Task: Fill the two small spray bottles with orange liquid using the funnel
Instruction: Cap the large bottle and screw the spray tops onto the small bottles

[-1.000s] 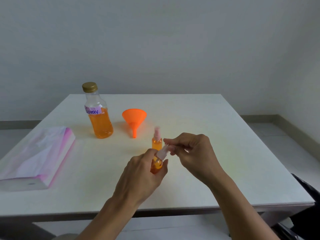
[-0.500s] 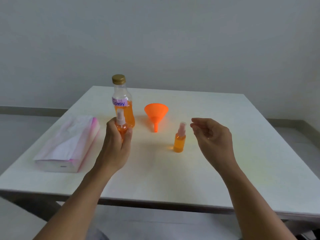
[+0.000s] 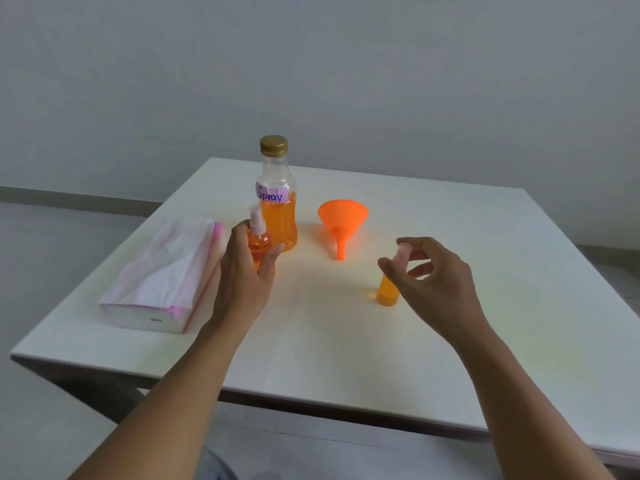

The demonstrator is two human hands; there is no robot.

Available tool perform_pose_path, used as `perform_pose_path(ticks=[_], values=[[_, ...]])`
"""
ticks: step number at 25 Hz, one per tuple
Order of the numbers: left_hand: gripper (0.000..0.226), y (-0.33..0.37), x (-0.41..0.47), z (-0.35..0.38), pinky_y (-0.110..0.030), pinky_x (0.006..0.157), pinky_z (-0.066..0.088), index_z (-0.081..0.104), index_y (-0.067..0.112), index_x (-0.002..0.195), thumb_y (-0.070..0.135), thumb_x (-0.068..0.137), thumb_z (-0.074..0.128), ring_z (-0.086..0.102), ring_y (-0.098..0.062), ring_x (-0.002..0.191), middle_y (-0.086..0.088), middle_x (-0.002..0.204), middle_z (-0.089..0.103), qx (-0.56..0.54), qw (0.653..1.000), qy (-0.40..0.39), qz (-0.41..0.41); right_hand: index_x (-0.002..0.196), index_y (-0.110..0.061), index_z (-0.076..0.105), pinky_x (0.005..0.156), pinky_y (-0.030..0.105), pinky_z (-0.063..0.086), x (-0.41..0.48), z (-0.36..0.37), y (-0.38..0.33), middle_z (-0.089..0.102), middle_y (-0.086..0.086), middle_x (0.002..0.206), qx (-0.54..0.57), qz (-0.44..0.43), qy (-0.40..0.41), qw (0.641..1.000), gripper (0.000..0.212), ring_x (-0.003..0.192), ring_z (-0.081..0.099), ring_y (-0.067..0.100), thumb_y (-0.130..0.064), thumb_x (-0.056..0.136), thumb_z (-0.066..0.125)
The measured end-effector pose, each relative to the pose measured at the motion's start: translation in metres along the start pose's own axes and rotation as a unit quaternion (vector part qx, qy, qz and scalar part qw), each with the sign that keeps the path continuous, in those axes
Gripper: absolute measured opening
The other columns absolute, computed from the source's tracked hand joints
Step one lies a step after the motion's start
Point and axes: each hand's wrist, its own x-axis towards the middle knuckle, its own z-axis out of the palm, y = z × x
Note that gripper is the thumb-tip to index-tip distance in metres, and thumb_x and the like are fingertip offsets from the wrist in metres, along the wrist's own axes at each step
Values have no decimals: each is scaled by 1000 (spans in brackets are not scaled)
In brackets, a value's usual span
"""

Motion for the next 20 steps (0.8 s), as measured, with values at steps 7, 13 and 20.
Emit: perform_pose_path(ticks=[7, 13, 20], values=[[81, 7, -3, -4, -27, 92, 44, 28, 17, 144, 47, 83, 72, 49, -20, 128, -7, 144, 45, -36, 999, -2, -11, 80, -27, 69, 63, 13, 47, 0, -4, -1, 73, -20, 93, -4, 5, 12, 1000, 14, 76, 66, -4, -35, 88, 76], [33, 55, -27, 4, -29, 79, 44, 51, 9, 118, 18, 90, 65, 48, -14, 91, -8, 102, 57, -51, 963, 118, 238, 84, -31, 71, 68, 9, 50, -9, -23, -6, 75, -18, 83, 36, -3, 25, 999, 15, 78, 70, -5, -32, 80, 85], [79, 102, -65, 64, -13, 88, 49, 32, 44, 137, 52, 74, 78, 57, -1, 112, 21, 128, 55, -125, 940, -296, 113, 97, -19, 75, 68, 24, 63, -17, -41, 2, 78, -9, 84, 77, 41, 15, 996, 13, 73, 76, 5, -27, 87, 79]])
